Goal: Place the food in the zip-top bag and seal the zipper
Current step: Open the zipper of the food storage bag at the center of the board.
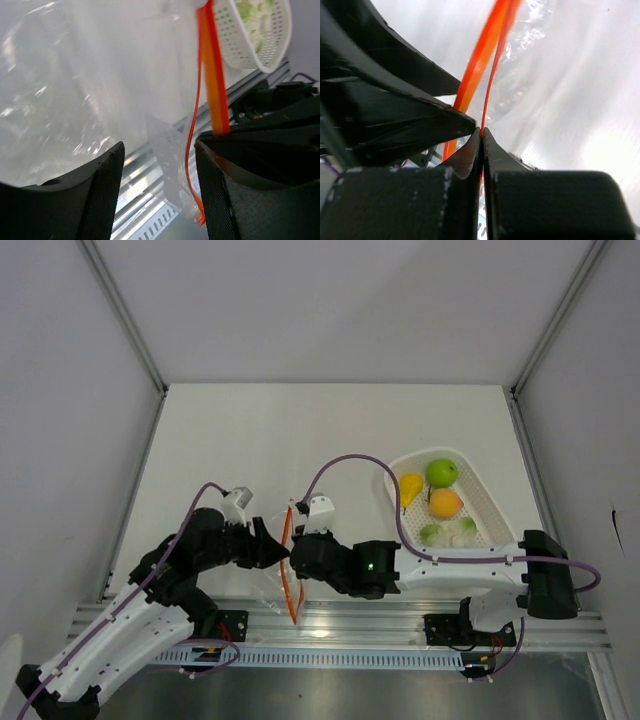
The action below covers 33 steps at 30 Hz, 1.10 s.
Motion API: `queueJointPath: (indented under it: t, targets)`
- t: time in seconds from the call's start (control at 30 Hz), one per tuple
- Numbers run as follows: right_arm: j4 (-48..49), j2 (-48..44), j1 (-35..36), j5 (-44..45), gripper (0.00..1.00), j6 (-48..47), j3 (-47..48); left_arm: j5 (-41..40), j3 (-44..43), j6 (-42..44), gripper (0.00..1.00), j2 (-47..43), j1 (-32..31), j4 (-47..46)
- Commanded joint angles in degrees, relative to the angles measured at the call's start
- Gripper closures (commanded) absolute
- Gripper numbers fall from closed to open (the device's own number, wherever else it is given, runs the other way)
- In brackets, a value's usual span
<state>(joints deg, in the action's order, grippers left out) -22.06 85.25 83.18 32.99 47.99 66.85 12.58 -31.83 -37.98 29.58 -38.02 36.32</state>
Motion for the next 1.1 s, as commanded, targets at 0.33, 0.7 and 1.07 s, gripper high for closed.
queueJointPath:
  t: [0.33, 0.7, 1.07]
  targets:
    - [1.06, -7.29, 1.64, 3.92, 1.0, 2.91, -3.39, 12.21, 1.25, -2.98, 0.46, -0.58, -0.56, -9.07]
    - [1.32, -7.03, 3.13, 7.69, 1.0, 1.94, -3.04, 5.54, 0.46, -5.79, 0.52, 5.13, -5.65, -7.48]
    - [0.62, -5.27, 5.33, 12.01, 1.0, 0.7, -1.37, -3.52, -2.0, -5.89, 0.81, 7.59, -7.07, -4.41]
